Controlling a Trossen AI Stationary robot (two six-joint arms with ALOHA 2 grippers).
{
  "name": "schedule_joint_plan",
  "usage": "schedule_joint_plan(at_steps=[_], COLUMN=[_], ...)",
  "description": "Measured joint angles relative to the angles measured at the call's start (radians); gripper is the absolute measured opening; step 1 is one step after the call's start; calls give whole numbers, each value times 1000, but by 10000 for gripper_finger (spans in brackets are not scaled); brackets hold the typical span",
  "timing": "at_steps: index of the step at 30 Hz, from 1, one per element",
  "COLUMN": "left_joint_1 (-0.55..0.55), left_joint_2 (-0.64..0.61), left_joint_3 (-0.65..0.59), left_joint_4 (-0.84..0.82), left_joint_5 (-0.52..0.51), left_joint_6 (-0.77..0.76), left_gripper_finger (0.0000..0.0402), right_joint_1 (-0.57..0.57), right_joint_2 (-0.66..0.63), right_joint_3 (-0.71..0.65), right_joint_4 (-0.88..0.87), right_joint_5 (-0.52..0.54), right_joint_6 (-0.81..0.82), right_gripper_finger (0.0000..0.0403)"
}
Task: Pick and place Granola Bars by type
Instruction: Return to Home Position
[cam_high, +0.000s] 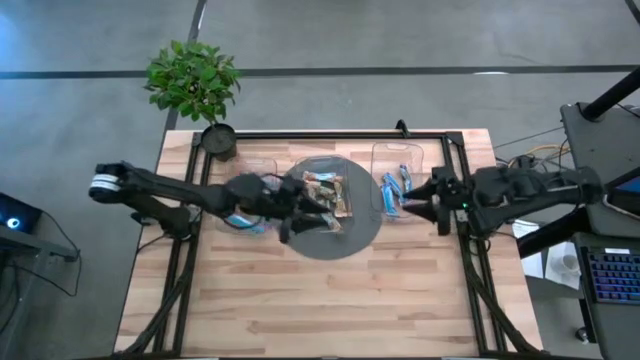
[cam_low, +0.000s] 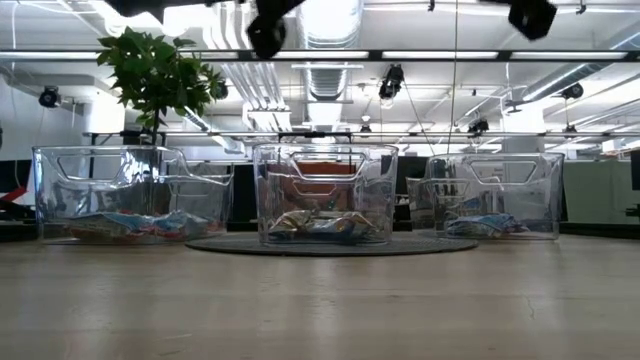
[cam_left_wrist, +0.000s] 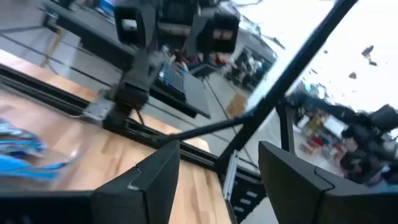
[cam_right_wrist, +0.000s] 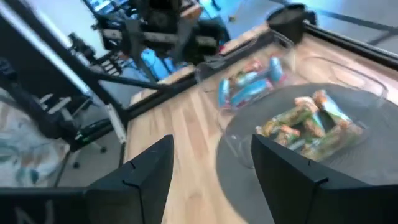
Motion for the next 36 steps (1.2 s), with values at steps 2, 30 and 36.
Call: schedule_joint_plan(at_steps=[2,30,36], left_joint_1=[19,27,27], left_joint_2=[-74,-877,-935], left_joint_3=[-57,-808,-846], left_joint_4=[-2,264,248], left_joint_5=[-2,-74,-74], left_joint_6=[-20,-27,-131], left_gripper_finger=[200,200,200], right_joint_1=[-48,-218,-217], right_joint_2=[-21,-648,-674], right_joint_3=[-36,-412,-456], right_joint_4=[39,10,27], right_joint_5=[-28,-190,-220], right_joint_6=[20,-44,-25], right_gripper_finger=[206,206,206])
